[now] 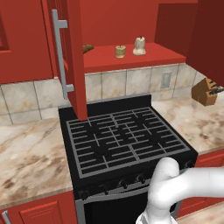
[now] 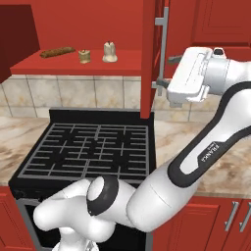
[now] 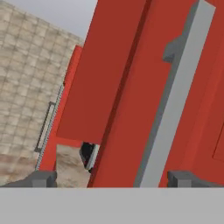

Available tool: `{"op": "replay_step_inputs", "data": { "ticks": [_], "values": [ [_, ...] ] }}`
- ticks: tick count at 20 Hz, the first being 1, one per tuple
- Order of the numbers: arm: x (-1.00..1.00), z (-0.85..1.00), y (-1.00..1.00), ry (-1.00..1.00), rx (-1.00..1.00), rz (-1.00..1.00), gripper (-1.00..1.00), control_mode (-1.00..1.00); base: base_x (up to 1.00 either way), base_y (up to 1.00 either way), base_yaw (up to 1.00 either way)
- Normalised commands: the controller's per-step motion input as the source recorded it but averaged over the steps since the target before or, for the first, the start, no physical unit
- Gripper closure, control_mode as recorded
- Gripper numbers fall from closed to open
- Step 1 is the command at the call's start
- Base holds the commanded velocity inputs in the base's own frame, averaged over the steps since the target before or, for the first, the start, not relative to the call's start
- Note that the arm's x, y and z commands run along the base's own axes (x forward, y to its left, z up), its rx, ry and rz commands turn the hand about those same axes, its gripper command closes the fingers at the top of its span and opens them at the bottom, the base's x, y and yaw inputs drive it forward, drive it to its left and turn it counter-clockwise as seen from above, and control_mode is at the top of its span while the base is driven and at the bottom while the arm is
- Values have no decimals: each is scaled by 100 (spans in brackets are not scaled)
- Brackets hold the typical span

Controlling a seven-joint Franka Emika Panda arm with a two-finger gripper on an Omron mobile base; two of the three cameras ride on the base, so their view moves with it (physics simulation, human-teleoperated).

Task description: Pick the candle and candle from the dining table and place them in the open cabinet. Close the cabinet after placing the objects.

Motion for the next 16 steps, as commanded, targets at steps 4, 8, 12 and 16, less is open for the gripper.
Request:
{"op": "replay_step_inputs", "data": {
  "ticks": [4,8,12,16],
  "values": [
    [-5,2,61,24,-13,0,-100,-100,0,0,0],
    [0,0,61,27,-11,0,-100,-100,0,0,0],
    [0,0,53,14,-6,-9,-100,-100,0,0,0],
    [0,0,65,2,-10,-38,-100,-100,0,0,0]
  ]
}}
